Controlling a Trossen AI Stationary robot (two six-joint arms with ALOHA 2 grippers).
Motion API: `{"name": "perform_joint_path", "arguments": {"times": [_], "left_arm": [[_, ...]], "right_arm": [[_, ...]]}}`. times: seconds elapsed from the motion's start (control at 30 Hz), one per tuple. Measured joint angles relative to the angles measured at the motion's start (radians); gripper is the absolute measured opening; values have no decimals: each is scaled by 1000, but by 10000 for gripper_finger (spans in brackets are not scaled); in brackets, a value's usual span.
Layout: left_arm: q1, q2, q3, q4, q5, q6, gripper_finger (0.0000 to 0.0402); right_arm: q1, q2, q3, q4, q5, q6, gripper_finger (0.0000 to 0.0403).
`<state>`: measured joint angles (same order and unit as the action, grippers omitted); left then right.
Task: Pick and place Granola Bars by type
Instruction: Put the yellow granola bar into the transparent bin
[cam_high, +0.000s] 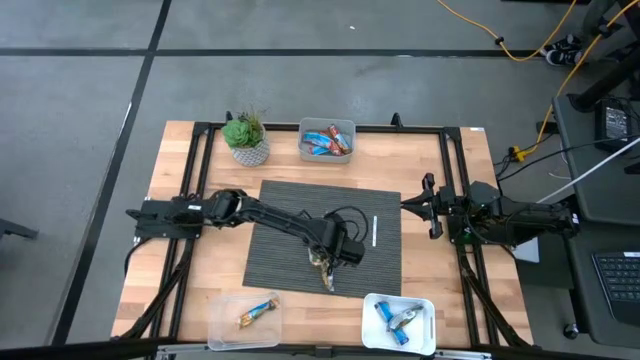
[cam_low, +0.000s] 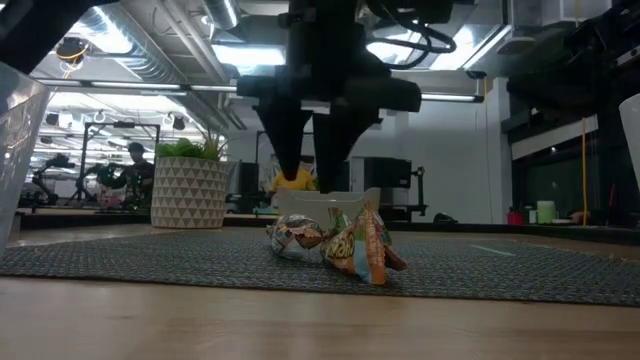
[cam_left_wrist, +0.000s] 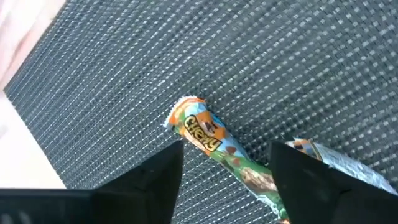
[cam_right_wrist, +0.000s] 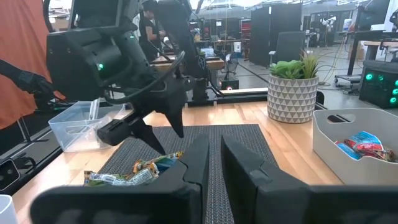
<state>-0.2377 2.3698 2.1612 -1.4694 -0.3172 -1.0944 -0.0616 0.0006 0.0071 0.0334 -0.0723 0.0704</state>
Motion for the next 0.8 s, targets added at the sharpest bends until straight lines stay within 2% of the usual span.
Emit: {"name": "perform_joint_path", "arguments": {"times": [0.27,0.4,0.6,0.8], "left_arm": [[11,1,0,-7,-23,-109,285],[11,1,-25,4,-19,-143,290],[1,3,-137,73,74,-152,290],[-3,3,-187,154,77,-149,288]], "right_arm": [[0,0,0,0,0,0,46],[0,0,0,0,0,0,46],[0,0,0,0,0,0,46],[1,0,0,0,0,0,46]]}}
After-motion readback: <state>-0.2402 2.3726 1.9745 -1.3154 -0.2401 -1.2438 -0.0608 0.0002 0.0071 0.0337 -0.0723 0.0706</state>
